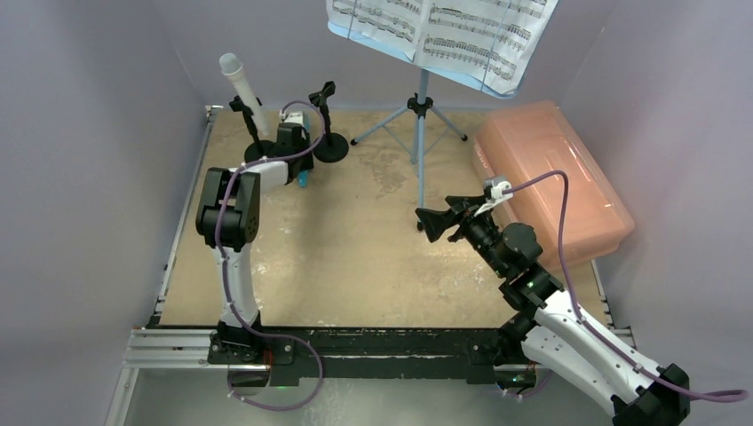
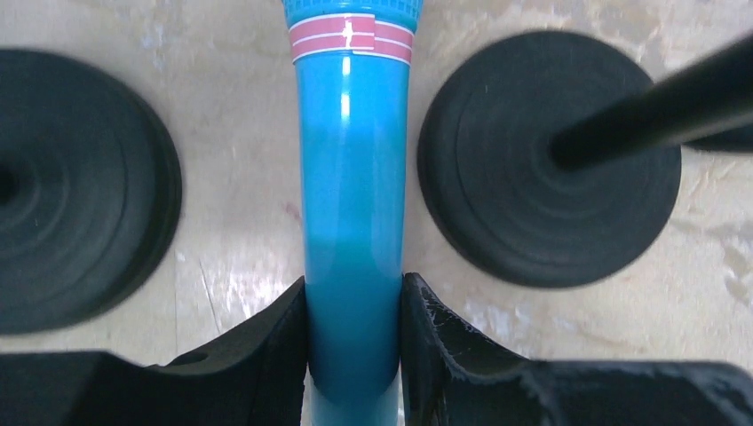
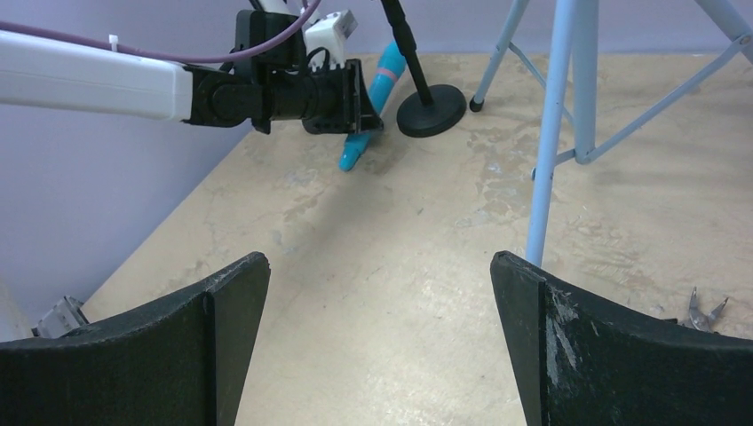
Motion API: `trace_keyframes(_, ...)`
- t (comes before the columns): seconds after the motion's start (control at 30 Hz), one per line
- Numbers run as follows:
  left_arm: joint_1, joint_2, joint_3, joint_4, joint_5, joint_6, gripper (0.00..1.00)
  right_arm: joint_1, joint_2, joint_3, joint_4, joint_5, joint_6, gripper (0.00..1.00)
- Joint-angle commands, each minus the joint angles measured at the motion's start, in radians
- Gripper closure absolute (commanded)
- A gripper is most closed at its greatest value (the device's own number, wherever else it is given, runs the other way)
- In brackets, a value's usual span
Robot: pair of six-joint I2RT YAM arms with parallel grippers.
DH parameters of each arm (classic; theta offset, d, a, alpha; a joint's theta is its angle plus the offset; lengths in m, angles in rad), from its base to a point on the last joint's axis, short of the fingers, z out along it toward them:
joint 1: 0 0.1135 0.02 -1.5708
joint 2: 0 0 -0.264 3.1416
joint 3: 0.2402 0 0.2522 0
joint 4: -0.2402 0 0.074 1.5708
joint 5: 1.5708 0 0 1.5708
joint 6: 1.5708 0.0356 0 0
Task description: Pack up the instrument practice props
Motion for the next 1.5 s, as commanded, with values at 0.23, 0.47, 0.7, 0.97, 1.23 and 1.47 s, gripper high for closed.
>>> trace_keyframes(0.23,0.043,0.141,0.196,0.068,0.032,0.063,0.69,0.01,0.024,-0.004,0.026,0.022,-0.013,0.02)
trace_keyframes(0.47,0.053,0.172,0.226,0.095,0.066,0.077,0.61,0.01,0.036,-0.004,0.031,0.024,-0.016,0.02)
trace_keyframes(0.7,0.053,0.184,0.234,0.096,0.093,0.08,0.55,0.01,0.04,-0.002,0.036,0.031,-0.017,0.02)
trace_keyframes(0.97,0.054,0.139,0.175,0.147,0.121,0.053,0.48,0.01,0.037,-0.001,0.035,0.035,-0.022,0.02)
trace_keyframes(1.23,0.054,0.006,0.063,0.199,0.123,0.031,0.37,0.01,0.036,0.0,0.035,0.032,-0.021,0.02)
trace_keyframes(1.47,0.052,-0.16,-0.09,0.255,0.106,0.014,0.29,0.01,0.035,0.002,0.036,0.026,-0.022,0.02)
